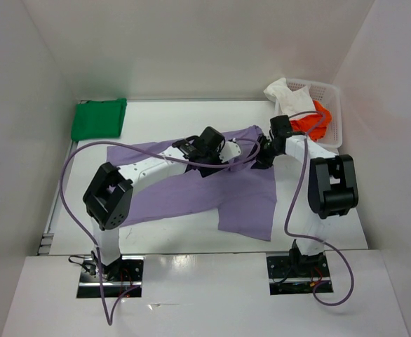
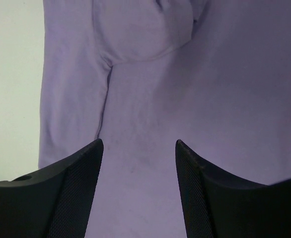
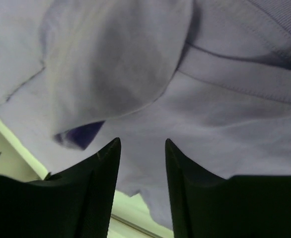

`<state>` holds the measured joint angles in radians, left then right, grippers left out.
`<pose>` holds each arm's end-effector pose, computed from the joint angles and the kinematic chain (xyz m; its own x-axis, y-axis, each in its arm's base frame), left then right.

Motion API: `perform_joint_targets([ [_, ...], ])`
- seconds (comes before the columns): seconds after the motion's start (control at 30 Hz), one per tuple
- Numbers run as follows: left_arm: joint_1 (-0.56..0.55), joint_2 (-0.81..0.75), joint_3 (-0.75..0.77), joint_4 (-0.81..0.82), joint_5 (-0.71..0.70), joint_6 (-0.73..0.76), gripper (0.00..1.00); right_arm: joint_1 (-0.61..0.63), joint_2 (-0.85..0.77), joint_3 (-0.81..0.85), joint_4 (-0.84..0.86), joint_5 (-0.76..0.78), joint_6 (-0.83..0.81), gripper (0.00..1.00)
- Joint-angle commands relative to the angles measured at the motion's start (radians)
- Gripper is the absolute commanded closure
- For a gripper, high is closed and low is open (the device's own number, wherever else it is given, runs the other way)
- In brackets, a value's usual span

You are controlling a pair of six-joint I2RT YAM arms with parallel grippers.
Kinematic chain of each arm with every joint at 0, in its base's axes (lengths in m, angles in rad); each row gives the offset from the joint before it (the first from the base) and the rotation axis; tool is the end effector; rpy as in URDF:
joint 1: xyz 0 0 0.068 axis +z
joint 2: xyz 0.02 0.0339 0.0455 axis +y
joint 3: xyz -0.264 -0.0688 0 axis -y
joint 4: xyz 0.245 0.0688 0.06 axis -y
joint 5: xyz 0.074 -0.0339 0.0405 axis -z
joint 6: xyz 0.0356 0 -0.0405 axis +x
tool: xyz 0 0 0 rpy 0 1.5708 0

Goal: Fold and stack the t-shirts
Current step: Fold the flattened tshirt in 1/3 of the way

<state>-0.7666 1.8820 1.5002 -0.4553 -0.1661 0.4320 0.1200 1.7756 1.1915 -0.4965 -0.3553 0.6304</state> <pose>0.3092 -0.2896 0.2482 -0.2328 0.7975 -0.5567 0.7729 0.4991 0.3919 0.3576 0.0556 0.1922 -0.8695 0.4518 -0.1994 0.2943 0.7983 0.5254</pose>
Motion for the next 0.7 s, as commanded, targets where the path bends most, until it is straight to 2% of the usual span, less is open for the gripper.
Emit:
perform_joint_targets([
  [0.0,0.010,0.012,0.026,0.066,0.069,-0.095,0.33,0.004,0.030,0.017,0.070,0.022,-0.011,0.53],
  [0.17,0.010,0.046,0.026,0.066,0.120,-0.105,0.30,0.004,0.099,0.037,0.090,0.012,-0.020,0.43],
  [0.33,0.010,0.057,0.037,0.066,0.189,-0.116,0.27,0.004,0.142,0.066,0.125,0.003,-0.020,0.43],
  [0.67,0.010,0.068,0.028,0.076,0.169,-0.116,0.26,0.024,0.202,0.094,0.098,0.091,-0.020,0.42],
])
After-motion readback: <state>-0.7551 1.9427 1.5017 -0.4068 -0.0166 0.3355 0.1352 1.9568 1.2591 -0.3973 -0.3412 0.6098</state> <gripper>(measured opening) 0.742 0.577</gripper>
